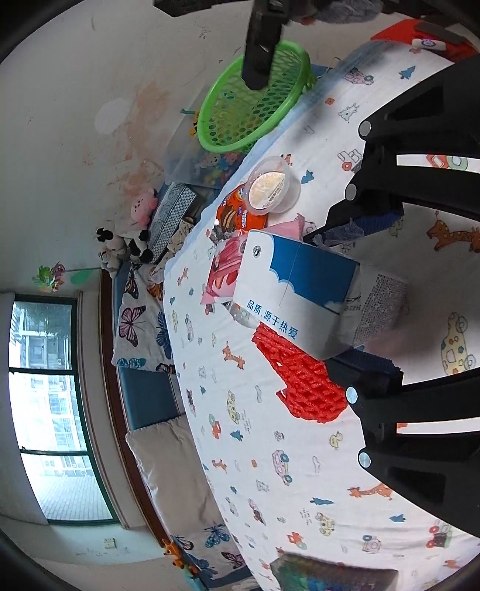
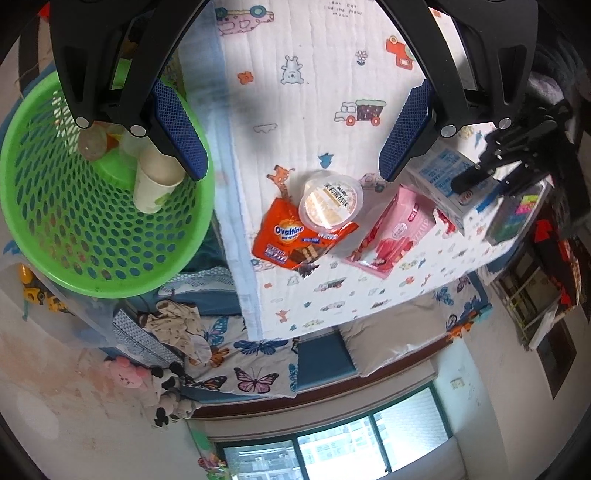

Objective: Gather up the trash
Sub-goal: 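Grasp the round clear container with right tool while left tool holds carton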

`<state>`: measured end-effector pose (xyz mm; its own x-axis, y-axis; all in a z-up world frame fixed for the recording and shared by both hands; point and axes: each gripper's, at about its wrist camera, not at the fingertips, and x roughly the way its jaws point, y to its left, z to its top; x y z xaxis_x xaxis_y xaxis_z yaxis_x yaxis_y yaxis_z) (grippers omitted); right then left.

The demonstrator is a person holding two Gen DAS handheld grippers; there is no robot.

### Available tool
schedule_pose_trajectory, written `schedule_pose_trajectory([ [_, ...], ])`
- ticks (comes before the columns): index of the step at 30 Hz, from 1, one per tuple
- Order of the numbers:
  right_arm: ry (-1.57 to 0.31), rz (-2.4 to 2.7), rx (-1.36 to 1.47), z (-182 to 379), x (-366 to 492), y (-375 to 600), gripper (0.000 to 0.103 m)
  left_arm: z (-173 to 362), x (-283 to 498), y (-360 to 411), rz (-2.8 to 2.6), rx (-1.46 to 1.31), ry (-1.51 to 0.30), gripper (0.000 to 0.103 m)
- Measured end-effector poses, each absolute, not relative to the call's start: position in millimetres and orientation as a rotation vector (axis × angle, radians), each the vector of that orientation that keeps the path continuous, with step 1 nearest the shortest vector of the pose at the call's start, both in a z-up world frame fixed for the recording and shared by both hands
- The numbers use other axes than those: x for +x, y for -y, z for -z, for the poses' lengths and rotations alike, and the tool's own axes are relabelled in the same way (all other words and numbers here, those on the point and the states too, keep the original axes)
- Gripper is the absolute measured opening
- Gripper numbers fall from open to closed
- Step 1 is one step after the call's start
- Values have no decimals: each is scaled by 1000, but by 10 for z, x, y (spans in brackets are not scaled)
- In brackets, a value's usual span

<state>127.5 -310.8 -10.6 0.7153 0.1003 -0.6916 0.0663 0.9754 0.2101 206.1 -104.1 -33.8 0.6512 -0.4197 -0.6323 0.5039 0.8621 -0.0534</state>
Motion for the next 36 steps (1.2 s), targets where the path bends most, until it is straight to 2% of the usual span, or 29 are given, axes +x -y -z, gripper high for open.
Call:
schedule_pose_trajectory([
  [18,-865,-57,63,587,1892,2646,91,56,1867,712,497,84,-651,49],
  [30,-899,-35,63,749,2153,2650,83,23,1830,665,496,75,-653,49],
  [36,-900,-37,68,780,2183,2647,74,17,1808,704,503,82,-653,49],
])
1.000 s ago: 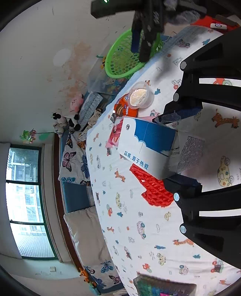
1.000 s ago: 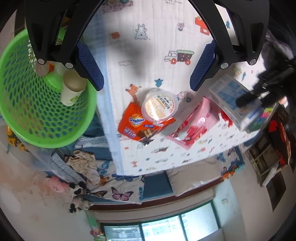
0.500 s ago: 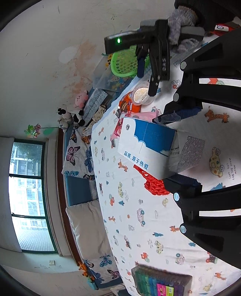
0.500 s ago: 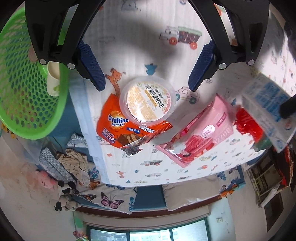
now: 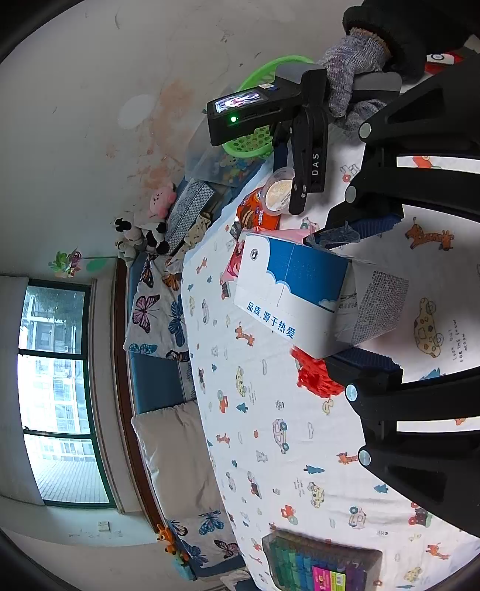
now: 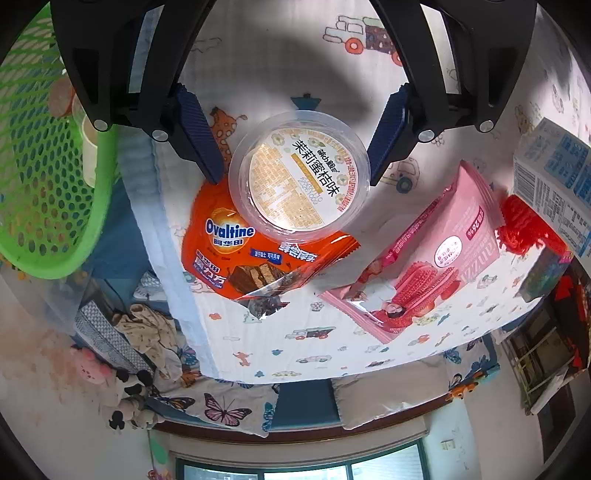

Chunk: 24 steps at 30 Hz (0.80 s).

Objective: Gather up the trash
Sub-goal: 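Grasp the round clear container with right tool while left tool holds carton, then drop the container in the basket with right tool while left tool carries carton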

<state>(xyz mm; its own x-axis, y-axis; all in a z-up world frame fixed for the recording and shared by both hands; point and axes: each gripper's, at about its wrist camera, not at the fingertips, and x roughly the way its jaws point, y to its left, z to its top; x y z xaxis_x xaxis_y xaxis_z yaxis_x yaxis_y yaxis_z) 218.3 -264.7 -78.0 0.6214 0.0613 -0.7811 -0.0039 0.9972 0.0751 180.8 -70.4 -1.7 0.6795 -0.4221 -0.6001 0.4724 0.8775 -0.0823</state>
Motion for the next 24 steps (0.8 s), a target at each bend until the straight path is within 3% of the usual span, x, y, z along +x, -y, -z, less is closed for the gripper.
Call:
schedule_pose_trajectory([
  [2,-894,-40,66,761,2170,2636,69,13,1802,712,504,81,-654,49],
  [13,-845,-53,94,520,1919,2726,68,-52,1766,824,533,85,-645,49],
  [24,-811,97,134,293,1500,3481,68,-175,1711,1275,623,110,-629,49],
])
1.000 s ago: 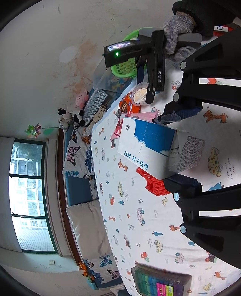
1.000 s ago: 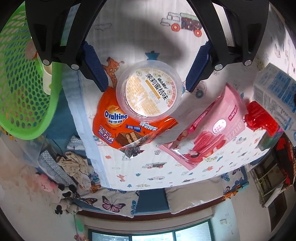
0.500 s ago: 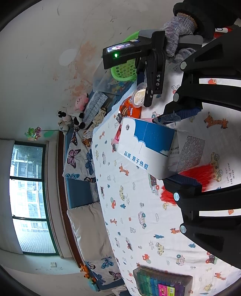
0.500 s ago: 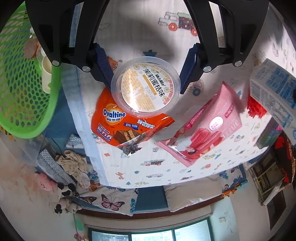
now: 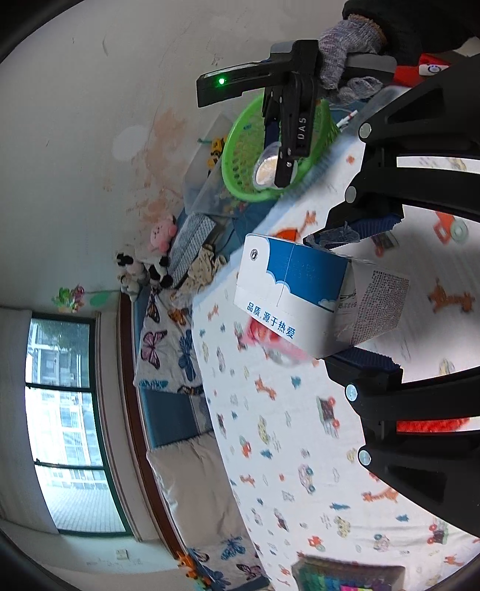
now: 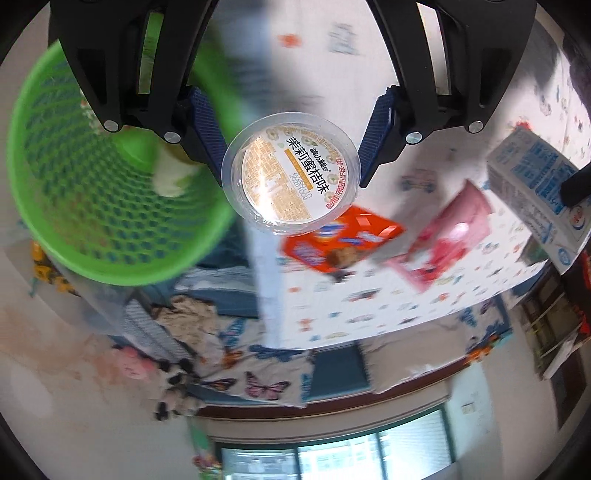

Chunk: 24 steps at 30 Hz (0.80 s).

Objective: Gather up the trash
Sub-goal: 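Drop the container in the basket with right tool while left tool carries carton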

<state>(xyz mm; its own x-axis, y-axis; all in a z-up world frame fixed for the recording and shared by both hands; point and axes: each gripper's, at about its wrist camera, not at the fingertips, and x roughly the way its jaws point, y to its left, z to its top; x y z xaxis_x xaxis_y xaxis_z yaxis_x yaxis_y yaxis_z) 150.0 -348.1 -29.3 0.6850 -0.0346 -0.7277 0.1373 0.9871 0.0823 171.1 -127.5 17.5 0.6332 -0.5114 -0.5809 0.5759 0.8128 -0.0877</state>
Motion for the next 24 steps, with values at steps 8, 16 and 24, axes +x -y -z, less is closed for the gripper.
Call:
schedule_pose_trajectory([
  [8,-840,244,182,407,1338,4253,68,-225,1708,1722,686,132,-630,49],
  [16,-864,304,254,569,1328,4752,69,-302,1746,2117,727,160,-625,49],
  [24,-845,321,269,568,1291,4871,74,-304,1780,2512,774,183,-631,49],
])
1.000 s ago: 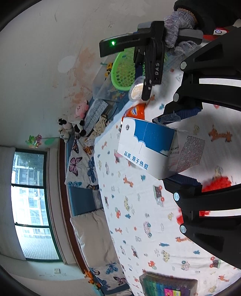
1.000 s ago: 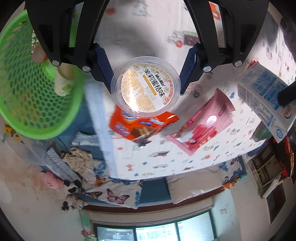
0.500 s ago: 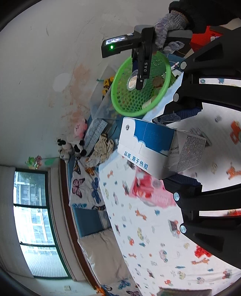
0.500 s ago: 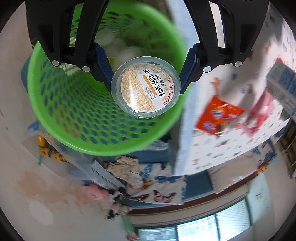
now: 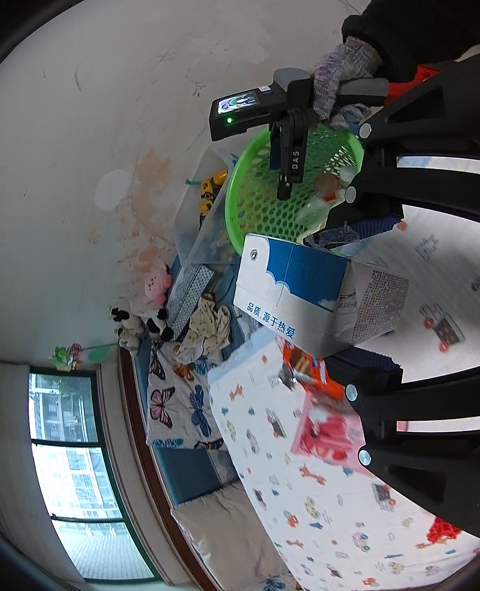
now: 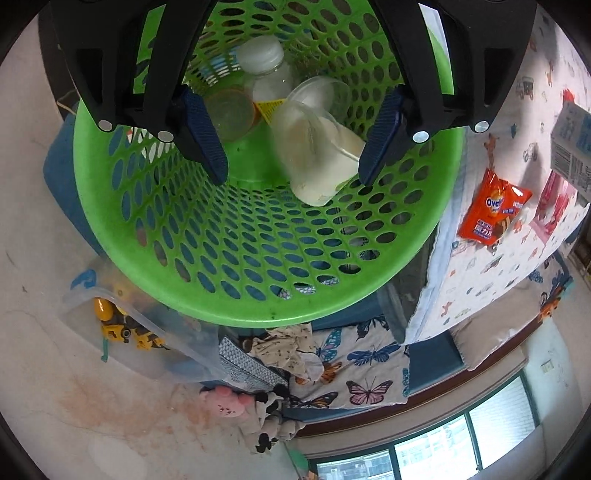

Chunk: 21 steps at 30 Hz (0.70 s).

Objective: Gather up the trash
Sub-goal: 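Drop the container in the basket with right tool while left tool carries carton, then open the left tool to drop the milk carton into the green basket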

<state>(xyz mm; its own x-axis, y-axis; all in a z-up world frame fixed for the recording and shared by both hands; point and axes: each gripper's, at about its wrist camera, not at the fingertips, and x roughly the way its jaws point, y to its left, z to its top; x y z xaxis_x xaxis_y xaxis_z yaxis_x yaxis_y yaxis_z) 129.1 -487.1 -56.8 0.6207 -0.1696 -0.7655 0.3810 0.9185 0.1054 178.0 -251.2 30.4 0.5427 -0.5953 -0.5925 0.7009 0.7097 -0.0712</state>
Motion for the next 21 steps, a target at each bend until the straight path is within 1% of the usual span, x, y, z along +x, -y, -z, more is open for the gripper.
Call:
schedule_pose_trajectory([
  [10,-792,309,262,335,1093,4904,74,-267,1838,3028,851,195,-666,49],
  [21,-728,323,278,125,776,4958,74,-79,1904,3579,887,229,-727,49],
])
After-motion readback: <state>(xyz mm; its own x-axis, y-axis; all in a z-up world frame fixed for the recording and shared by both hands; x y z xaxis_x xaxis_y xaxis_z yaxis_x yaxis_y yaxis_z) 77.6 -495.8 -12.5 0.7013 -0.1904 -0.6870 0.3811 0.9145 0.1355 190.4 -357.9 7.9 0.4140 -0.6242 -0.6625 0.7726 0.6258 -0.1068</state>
